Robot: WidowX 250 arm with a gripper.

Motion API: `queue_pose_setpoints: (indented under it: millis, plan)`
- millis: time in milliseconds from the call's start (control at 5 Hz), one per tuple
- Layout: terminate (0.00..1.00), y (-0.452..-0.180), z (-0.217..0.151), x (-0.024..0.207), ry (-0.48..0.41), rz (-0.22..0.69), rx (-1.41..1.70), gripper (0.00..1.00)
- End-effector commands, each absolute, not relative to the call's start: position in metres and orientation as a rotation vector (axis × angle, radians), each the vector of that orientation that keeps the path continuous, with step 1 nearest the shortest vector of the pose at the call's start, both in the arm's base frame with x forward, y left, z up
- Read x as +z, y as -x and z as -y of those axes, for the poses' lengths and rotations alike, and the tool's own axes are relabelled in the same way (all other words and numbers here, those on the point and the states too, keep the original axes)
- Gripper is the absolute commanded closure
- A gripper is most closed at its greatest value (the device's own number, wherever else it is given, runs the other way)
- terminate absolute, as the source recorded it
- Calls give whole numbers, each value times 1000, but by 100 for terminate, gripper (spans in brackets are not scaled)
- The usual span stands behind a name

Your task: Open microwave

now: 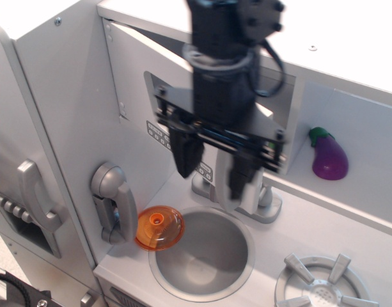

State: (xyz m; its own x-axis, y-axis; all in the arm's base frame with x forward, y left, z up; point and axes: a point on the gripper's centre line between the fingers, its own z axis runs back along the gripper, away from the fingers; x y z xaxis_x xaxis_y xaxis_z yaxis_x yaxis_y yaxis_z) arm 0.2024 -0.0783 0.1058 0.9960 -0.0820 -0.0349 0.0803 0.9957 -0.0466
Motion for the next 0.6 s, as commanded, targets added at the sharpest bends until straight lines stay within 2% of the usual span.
queue_pose_setpoints:
  millis: [0, 200, 400]
  plan:
    - [0, -215, 155, 108, 96, -77, -132, 0]
    - [0, -230, 187, 110, 121, -12, -162, 0]
    - [0, -256, 195, 121, 123, 87, -134, 0]
